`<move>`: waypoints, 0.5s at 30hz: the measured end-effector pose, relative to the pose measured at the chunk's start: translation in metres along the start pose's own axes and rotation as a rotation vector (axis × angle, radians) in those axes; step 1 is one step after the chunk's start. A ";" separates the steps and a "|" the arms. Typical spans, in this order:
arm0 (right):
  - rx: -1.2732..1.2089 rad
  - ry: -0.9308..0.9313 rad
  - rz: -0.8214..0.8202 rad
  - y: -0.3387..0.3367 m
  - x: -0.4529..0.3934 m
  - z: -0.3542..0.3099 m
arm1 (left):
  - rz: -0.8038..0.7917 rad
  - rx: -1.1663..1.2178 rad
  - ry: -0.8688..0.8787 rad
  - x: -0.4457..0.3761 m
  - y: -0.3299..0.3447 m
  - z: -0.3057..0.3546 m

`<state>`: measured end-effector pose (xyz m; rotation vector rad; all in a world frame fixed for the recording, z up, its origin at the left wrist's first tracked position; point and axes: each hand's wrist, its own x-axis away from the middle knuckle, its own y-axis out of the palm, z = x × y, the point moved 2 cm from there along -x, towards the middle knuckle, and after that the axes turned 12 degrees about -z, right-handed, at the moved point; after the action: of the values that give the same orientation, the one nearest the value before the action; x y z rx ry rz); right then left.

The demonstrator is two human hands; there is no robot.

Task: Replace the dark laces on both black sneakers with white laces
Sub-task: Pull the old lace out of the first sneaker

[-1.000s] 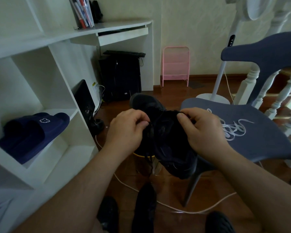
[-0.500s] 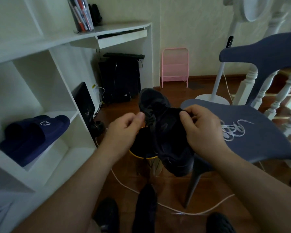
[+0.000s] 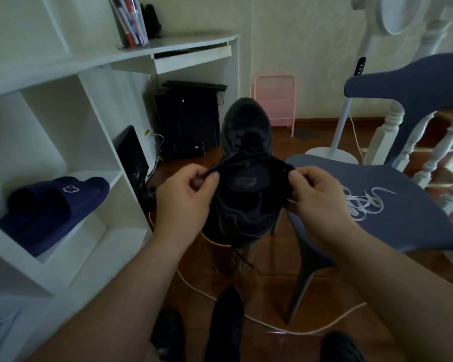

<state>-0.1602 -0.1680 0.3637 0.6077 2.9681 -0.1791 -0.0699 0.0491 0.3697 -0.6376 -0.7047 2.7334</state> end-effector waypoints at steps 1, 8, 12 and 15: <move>0.103 0.003 -0.051 -0.001 -0.001 0.001 | 0.000 0.006 0.022 0.003 0.001 0.001; 0.555 -0.170 -0.185 0.003 0.008 -0.017 | 0.004 -0.145 0.103 0.008 0.005 0.003; 0.752 -0.364 -0.112 0.009 0.008 -0.022 | -0.025 -0.165 0.158 0.015 0.011 0.010; 0.896 -0.400 -0.066 0.012 0.007 -0.020 | -0.067 -0.197 0.218 0.018 0.019 0.015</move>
<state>-0.1630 -0.1513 0.3811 0.4516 2.3935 -1.4742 -0.0946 0.0328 0.3653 -0.9206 -0.9288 2.5026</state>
